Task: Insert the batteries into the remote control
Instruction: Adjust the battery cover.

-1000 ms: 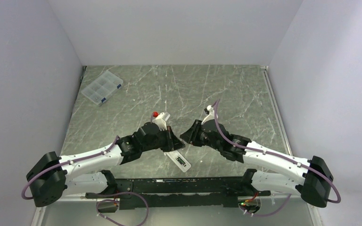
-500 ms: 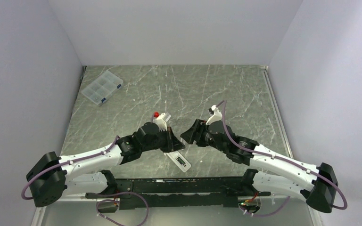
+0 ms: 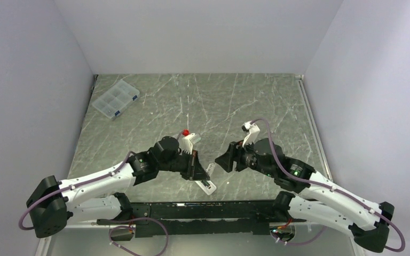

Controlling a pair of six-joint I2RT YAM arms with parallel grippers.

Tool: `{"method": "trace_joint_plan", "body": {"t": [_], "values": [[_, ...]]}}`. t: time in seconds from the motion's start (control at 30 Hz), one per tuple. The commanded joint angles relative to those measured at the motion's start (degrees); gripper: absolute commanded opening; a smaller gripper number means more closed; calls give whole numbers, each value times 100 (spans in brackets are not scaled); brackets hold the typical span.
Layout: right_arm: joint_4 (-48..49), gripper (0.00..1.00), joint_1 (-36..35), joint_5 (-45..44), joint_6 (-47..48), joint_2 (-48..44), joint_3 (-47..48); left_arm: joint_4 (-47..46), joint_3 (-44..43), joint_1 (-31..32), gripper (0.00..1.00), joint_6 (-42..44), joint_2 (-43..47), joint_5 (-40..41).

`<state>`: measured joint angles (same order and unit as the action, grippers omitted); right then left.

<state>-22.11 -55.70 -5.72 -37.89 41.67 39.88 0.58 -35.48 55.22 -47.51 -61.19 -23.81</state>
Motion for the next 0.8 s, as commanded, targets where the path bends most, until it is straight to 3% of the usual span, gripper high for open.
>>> {"method": "trace_joint_plan", "body": {"t": [0.0,0.43,0.77], "values": [[-603,63,7,824,1199,-242,568,477,-451,16,0,554,73,-1073],[-1339,59,-2,3665,3474,-78,1435,1450,-1374,16,0,1063,-418,-3077],[-1715,57,-18,4376,4229,502,1843,2214,-1666,15,0,1277,-496,-3534]]}}
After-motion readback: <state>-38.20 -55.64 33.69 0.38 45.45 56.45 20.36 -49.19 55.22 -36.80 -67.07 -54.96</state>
